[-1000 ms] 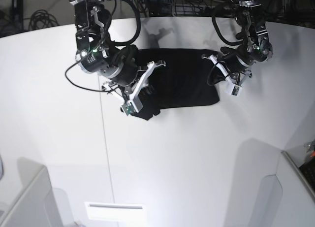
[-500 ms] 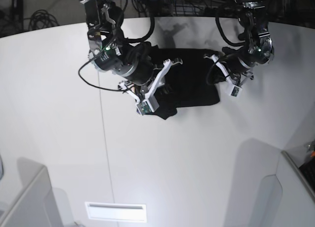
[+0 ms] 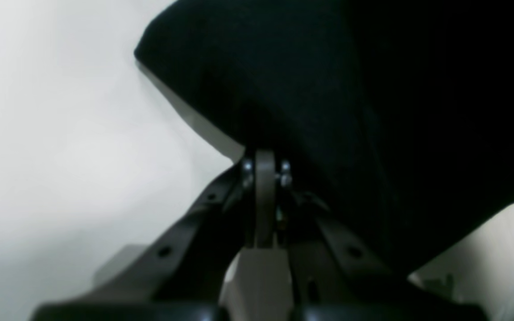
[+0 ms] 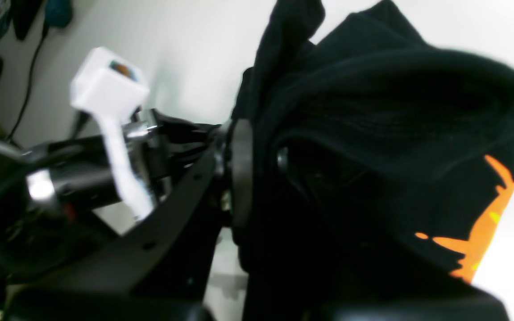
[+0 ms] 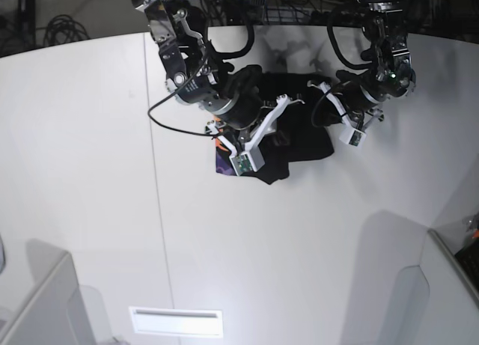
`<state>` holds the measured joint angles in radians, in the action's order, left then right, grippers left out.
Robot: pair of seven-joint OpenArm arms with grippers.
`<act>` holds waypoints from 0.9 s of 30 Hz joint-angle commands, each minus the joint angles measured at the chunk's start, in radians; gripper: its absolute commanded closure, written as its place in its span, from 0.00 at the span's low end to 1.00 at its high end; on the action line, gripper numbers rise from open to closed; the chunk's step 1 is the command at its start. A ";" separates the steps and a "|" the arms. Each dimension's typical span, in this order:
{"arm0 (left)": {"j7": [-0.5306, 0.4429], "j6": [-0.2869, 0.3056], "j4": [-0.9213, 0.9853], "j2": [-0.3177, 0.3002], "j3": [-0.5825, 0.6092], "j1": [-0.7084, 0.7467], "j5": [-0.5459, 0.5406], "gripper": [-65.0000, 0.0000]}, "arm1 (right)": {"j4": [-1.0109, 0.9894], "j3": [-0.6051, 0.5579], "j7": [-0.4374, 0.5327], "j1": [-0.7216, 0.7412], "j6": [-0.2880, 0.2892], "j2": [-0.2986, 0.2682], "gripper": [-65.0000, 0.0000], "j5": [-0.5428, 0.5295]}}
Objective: Fold the T-shirt properly
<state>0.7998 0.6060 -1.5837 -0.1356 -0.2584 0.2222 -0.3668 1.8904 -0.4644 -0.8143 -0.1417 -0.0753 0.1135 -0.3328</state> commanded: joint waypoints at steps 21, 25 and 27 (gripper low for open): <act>0.056 -0.005 -0.065 -0.003 -0.046 0.013 0.038 1.00 | -0.084 -0.106 0.086 0.081 -0.001 0.010 1.00 -0.009; 0.056 -0.005 -0.067 -0.003 -0.043 0.013 0.038 1.00 | -0.125 -0.109 0.089 0.092 -0.001 0.012 1.00 -0.009; 0.056 -0.005 -0.071 -0.003 -0.048 0.023 0.038 1.00 | -0.133 -0.109 0.102 0.095 -0.001 0.012 1.00 -0.009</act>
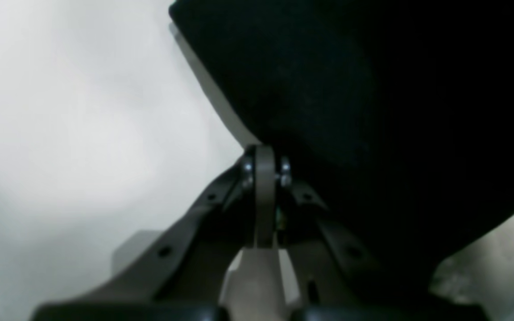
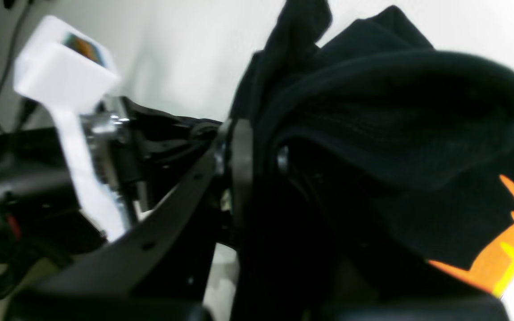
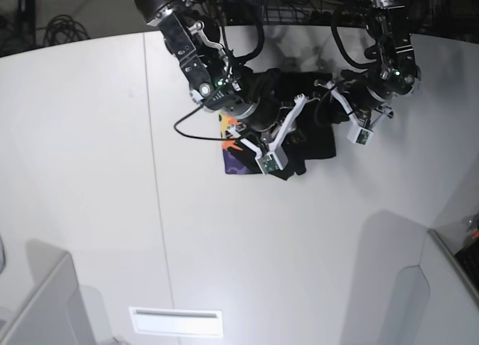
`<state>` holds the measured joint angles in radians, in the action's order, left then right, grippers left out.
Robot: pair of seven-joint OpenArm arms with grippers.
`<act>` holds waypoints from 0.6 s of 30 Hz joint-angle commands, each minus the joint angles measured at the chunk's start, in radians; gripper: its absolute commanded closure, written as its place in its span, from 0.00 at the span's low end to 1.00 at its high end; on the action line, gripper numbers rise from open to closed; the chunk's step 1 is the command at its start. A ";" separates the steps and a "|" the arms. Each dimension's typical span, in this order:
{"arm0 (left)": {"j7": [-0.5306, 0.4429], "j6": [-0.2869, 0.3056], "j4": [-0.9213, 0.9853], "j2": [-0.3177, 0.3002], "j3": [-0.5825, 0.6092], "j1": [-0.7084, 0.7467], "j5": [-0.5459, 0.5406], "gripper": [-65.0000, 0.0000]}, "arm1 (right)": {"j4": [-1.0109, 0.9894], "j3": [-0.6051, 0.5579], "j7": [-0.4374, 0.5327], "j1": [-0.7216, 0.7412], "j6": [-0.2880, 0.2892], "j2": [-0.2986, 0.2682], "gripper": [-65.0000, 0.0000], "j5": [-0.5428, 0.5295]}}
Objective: Fold the T-shirt properly
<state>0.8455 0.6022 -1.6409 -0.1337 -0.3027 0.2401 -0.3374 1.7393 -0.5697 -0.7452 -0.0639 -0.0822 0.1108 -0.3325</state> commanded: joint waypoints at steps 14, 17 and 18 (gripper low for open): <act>0.010 0.006 -0.092 -0.059 -0.197 0.137 -0.004 1.00 | -0.037 -0.005 0.075 0.031 0.006 0.016 1.00 -0.009; 0.010 0.008 -0.104 -0.070 -0.238 0.172 -0.004 1.00 | -0.037 -0.006 0.075 0.031 0.006 0.016 1.00 -0.009; 0.010 0.008 -0.104 -0.074 -0.249 0.180 -0.004 1.00 | -0.037 -0.006 0.075 0.031 0.006 0.017 1.00 -0.009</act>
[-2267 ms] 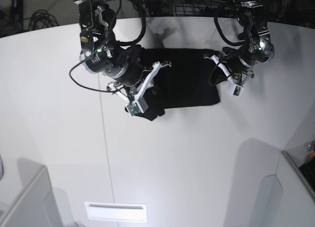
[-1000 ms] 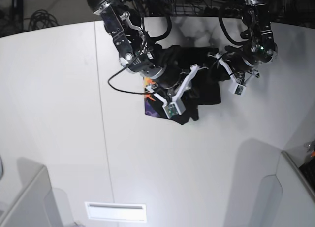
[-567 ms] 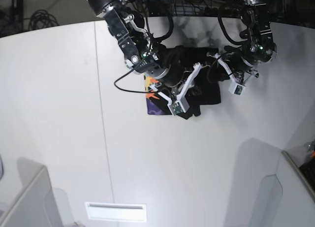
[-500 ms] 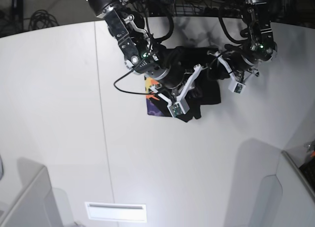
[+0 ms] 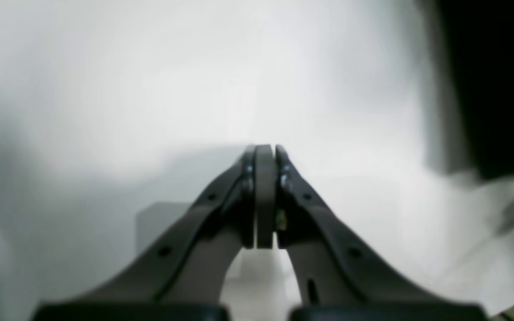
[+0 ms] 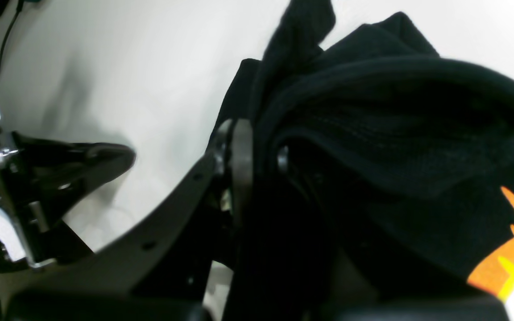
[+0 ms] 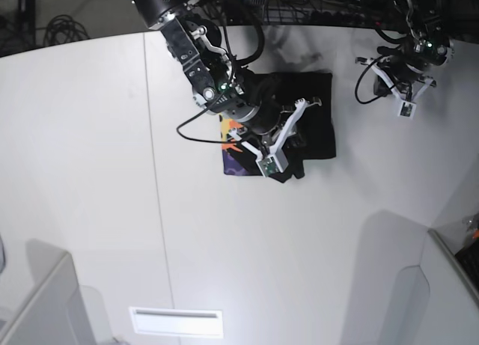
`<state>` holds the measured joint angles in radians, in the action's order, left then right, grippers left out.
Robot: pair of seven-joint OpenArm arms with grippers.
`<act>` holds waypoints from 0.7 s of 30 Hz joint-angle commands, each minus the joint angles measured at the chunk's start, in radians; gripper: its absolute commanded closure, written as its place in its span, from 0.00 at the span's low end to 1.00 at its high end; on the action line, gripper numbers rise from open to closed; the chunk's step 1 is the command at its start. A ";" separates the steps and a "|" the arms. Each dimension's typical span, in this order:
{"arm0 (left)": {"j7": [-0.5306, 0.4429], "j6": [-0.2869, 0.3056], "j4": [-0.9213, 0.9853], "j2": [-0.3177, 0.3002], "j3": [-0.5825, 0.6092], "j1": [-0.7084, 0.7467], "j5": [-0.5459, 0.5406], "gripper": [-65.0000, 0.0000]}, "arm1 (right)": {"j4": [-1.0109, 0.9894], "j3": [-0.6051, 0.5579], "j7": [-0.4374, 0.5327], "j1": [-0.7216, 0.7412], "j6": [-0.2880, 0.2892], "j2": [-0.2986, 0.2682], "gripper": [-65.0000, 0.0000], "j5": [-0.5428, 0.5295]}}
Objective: Fold the T-shirt properly
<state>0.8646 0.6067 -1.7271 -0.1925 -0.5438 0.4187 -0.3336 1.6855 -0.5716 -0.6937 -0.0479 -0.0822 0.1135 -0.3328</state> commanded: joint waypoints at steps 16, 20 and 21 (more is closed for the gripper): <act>-0.008 0.080 0.000 -0.020 -0.118 0.019 -0.008 1.00 | -0.045 -0.123 0.026 0.070 -0.067 0.013 1.00 -0.009; -0.008 0.080 0.000 -0.020 -0.118 0.019 -0.008 1.00 | -0.045 -0.123 0.026 0.070 -0.069 0.013 1.00 -0.009; -0.008 0.080 0.000 -0.020 -0.118 0.019 -0.008 1.00 | -0.045 -0.123 0.026 0.070 -0.069 0.013 1.00 -0.009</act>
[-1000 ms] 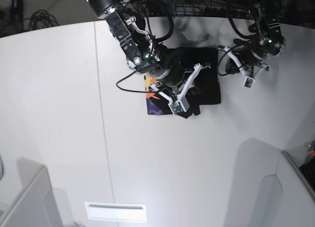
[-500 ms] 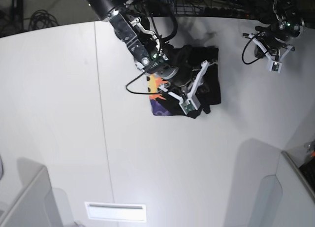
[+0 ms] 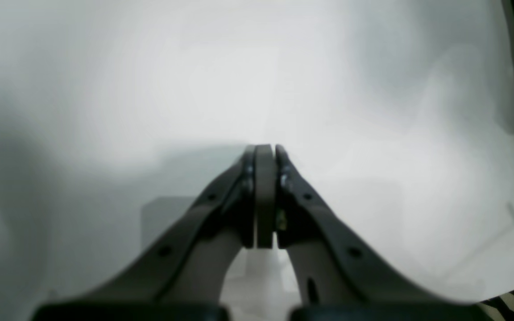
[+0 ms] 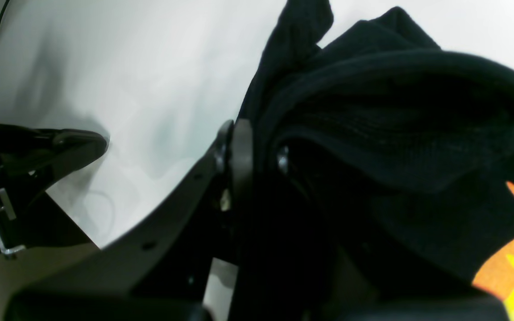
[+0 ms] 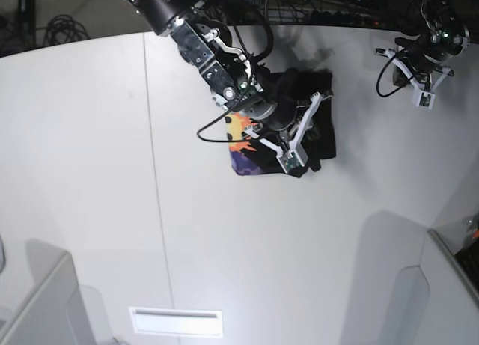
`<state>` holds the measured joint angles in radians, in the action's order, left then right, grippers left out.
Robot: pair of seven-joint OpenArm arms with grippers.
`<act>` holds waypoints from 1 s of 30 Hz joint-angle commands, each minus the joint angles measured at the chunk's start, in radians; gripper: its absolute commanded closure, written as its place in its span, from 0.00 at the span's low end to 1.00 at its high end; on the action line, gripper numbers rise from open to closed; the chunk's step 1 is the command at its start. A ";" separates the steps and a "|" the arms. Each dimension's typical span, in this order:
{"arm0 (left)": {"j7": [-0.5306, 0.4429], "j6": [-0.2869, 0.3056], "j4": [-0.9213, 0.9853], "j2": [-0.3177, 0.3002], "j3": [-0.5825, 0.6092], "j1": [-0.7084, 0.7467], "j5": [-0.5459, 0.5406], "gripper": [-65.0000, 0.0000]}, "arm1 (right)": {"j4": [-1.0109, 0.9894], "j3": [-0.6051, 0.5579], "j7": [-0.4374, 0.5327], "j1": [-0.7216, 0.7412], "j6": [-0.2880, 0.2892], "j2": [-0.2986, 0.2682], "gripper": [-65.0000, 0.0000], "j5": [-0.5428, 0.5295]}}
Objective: Fold the T-shirt properly
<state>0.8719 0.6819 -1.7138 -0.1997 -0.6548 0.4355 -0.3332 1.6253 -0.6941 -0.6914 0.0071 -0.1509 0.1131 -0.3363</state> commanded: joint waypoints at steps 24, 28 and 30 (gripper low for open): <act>-0.015 0.016 -0.005 -0.045 -0.211 0.056 -0.008 1.00 | 0.000 -0.062 0.014 0.024 0.000 0.013 0.48 -0.005; -0.015 0.016 -0.005 -0.045 -0.240 0.059 -0.008 1.00 | -0.020 -0.109 0.012 0.054 0.000 0.013 0.48 -0.005; -0.015 0.016 -0.005 -0.045 -0.240 0.059 -0.007 1.00 | -0.049 -0.147 0.012 0.075 -0.002 0.013 0.48 -0.005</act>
<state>0.8719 0.6899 -1.7061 -0.2295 -0.8886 0.4881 -0.3328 1.5639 -0.8375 -0.6979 0.0692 -0.1577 0.1127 -0.3328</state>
